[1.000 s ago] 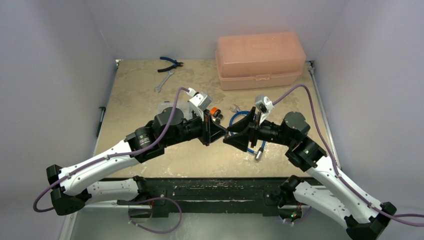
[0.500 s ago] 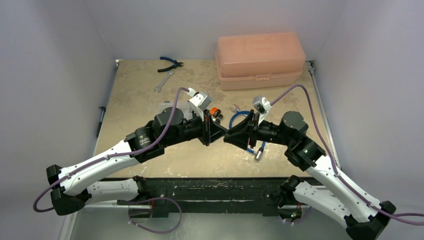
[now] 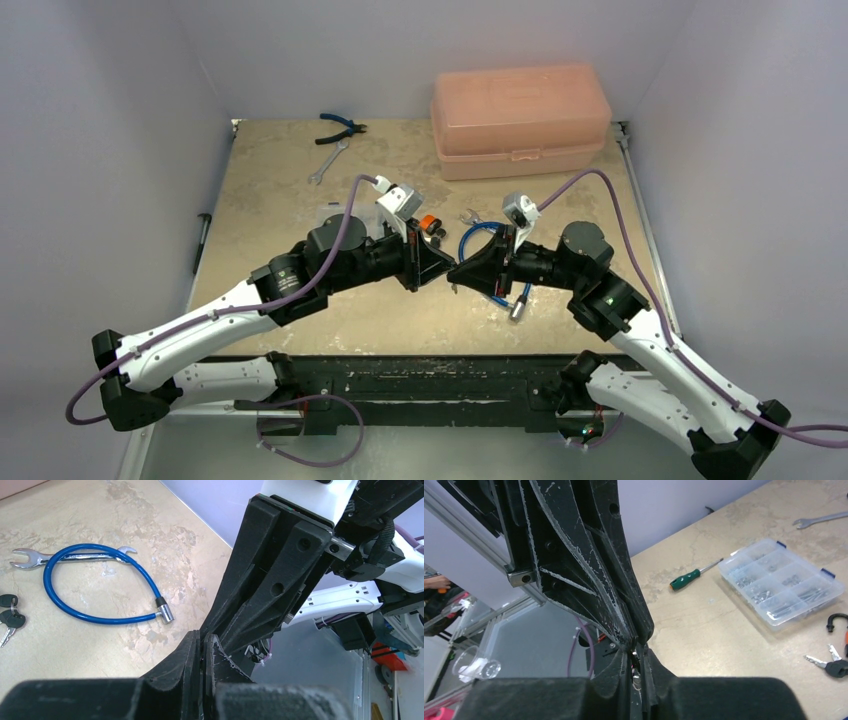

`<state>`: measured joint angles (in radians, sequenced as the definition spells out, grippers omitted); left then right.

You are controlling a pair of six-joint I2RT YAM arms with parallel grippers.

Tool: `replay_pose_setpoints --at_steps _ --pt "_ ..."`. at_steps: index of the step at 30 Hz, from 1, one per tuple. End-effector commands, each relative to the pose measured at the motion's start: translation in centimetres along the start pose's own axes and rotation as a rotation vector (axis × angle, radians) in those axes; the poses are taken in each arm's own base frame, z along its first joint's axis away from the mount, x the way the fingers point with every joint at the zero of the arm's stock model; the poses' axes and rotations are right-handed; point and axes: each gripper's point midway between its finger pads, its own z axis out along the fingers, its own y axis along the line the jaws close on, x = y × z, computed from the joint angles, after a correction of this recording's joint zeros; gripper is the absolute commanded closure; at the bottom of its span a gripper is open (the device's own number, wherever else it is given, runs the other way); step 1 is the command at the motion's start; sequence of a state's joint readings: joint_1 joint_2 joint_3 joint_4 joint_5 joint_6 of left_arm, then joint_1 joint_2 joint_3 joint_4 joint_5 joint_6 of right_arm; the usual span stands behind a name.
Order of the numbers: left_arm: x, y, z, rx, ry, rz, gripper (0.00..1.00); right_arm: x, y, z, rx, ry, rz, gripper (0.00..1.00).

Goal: Unlock with the key

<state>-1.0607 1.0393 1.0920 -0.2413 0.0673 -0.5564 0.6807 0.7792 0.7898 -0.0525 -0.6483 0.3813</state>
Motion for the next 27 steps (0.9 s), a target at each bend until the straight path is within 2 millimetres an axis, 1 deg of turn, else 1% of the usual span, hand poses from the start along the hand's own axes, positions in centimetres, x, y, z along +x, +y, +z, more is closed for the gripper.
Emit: replay_pose_setpoints --at_steps 1,2,3,9,10,11,12,13,14,15,16,18,20,21,24,27 --pt "-3.1 -1.4 -0.8 0.039 -0.101 0.006 1.0 -0.2 0.5 0.1 -0.032 -0.006 -0.022 0.95" --pt "-3.1 -1.3 -0.8 0.036 -0.101 0.005 1.0 -0.1 0.6 0.1 -0.034 -0.004 -0.021 0.99" --pt "-3.1 -1.3 -0.8 0.035 -0.102 0.005 1.0 -0.1 0.6 0.0 -0.035 -0.003 -0.023 1.0" --pt "-3.1 -0.9 -0.8 0.014 -0.104 0.004 0.99 0.0 0.8 -0.2 -0.037 -0.008 -0.023 1.0" --pt "-3.1 -0.8 -0.8 0.01 -0.104 0.004 0.9 0.0 0.6 -0.3 -0.024 -0.01 -0.021 1.0" --pt "-3.1 -0.6 -0.8 -0.001 -0.105 0.006 0.77 -0.1 0.4 -0.4 -0.007 -0.013 -0.019 1.0" --pt "-3.2 -0.4 -0.9 -0.014 -0.108 0.005 0.6 -0.1 0.0 -0.4 0.015 -0.016 -0.015 1.0" --pt "-3.3 -0.2 -1.0 -0.029 -0.112 0.004 0.4 0.0 -0.4 -0.5 0.041 -0.016 -0.009 1.0" --pt "-3.4 0.2 -1.1 -0.05 -0.118 0.005 0.3 0.0 -0.8 -0.6 0.066 -0.019 -0.005 1.0" --pt "-3.4 0.4 -1.2 -0.063 -0.121 0.004 0.18 0.1 -1.2 -0.7 0.096 -0.023 0.001 1.0" --pt "-3.4 0.7 -1.3 -0.078 -0.124 0.005 0.12 0.2 -1.7 -0.9 0.128 -0.025 0.009 1.0" --pt "-3.4 1.1 -1.5 -0.101 -0.127 0.008 0.08 0.3 -2.7 -1.2 0.191 -0.031 0.025 1.0" --pt "-3.4 1.6 -1.6 -0.127 -0.127 0.012 0.07 0.4 -3.9 -1.8 0.272 -0.047 0.047 1.0" --pt "-3.3 1.9 -1.6 -0.143 -0.125 0.013 0.07 0.3 -4.9 -2.2 0.339 -0.065 0.059 1.0" --pt "-2.8 3.1 -1.3 -0.2 -0.109 0.011 0.07 0.5 -7.4 -3.8 0.516 -0.105 0.112 1.0" --pt "-2.1 5.0 -0.8 -0.299 -0.095 -0.004 0.09 0.9 -10.1 -6.2 0.723 -0.146 0.194 1.0"
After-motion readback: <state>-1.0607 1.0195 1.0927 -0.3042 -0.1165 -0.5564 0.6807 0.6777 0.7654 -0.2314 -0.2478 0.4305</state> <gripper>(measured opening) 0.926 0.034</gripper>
